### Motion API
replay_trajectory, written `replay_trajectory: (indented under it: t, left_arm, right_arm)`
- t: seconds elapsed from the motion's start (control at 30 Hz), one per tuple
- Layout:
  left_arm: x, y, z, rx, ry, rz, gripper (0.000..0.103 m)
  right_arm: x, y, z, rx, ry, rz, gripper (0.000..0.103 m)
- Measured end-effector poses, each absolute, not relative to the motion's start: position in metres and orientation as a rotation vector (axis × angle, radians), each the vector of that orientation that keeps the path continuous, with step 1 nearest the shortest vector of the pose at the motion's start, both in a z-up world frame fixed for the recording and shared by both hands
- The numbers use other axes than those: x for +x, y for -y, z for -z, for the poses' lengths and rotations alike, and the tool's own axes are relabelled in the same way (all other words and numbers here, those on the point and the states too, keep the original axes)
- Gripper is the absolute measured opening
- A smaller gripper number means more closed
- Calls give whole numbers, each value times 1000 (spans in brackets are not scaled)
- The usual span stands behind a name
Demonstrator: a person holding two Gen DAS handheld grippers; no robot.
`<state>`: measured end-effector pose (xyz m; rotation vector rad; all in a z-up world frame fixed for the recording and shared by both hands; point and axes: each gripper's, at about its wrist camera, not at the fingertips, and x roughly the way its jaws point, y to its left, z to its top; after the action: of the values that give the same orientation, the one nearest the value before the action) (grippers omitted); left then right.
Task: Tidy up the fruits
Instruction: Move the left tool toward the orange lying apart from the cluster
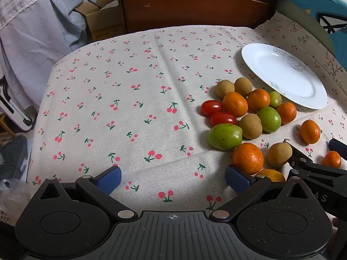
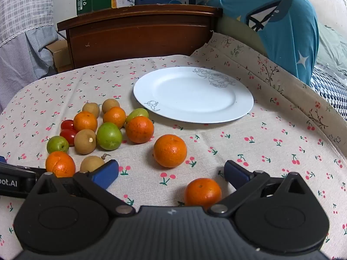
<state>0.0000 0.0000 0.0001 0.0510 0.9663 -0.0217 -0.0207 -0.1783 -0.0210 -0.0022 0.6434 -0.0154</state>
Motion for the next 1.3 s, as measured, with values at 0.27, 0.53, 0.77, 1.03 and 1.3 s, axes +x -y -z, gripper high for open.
replay_trajectory:
  t: [0.27, 0.53, 0.77, 1.03, 1.3]
  left_arm:
    - [-14, 2, -13, 11, -907, 13, 103]
    - [-20, -1, -21, -36, -955, 10, 103]
    - [-26, -1, -27, -66, -984, -1, 103]
    - [-33, 5, -35, -43, -998, -14, 103]
    - [-38, 6, -41, -38, -1010, -42, 103]
  right_arm:
    - [-21, 185, 12, -28, -768, -46, 102]
    - [-29, 194, 0, 15, -924, -55, 102]
    - [-32, 195, -12, 25, -953, -42, 102]
    - [-34, 200, -23, 53, -989, -41, 102]
    - [-37, 205, -35, 52, -943, -4, 102]
